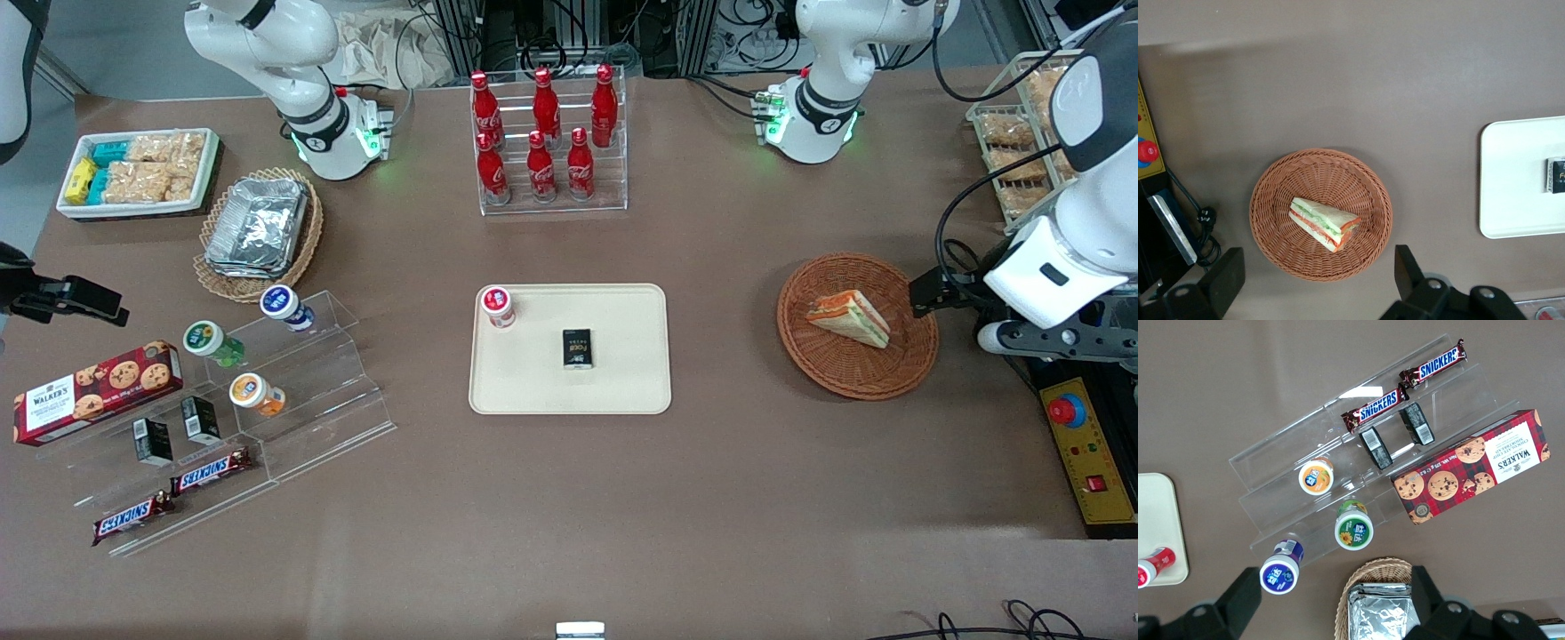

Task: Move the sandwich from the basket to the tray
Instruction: 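Move the left gripper down over the wrapped sandwich in the wicker basket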

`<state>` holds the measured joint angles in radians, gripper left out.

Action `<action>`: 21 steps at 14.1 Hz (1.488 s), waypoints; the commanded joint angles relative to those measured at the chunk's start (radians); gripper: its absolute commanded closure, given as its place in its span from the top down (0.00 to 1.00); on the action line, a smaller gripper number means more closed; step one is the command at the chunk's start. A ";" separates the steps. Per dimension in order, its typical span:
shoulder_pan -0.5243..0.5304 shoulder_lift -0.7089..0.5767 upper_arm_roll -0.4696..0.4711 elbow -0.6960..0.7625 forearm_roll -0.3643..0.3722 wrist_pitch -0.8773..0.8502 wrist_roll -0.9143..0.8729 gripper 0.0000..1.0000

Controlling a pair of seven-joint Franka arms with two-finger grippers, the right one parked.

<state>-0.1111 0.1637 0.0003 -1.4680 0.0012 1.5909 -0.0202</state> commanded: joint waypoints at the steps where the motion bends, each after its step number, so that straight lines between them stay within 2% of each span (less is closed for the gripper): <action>1: 0.005 0.014 -0.005 0.028 -0.006 -0.008 -0.035 0.99; 5: 0.005 0.011 -0.003 0.021 -0.018 -0.020 -0.179 0.99; 8: 0.027 0.002 -0.002 0.006 -0.047 -0.049 -0.511 0.99; 10: 0.042 -0.007 0.001 -0.055 -0.056 -0.049 -0.691 0.99; 12: 0.097 -0.029 0.001 -0.133 -0.130 -0.028 -0.843 0.99; 14: 0.105 -0.032 0.001 -0.172 -0.110 -0.017 -0.952 0.99; 16: 0.105 -0.109 0.004 -0.339 -0.098 0.120 -0.981 0.99; 18: 0.093 -0.228 -0.006 -0.588 -0.023 0.338 -1.071 0.99; 21: 0.090 -0.257 -0.029 -0.704 -0.015 0.425 -1.138 0.99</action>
<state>-0.0165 -0.0141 -0.0179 -2.0545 -0.0373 1.9505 -1.0938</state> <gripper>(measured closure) 0.009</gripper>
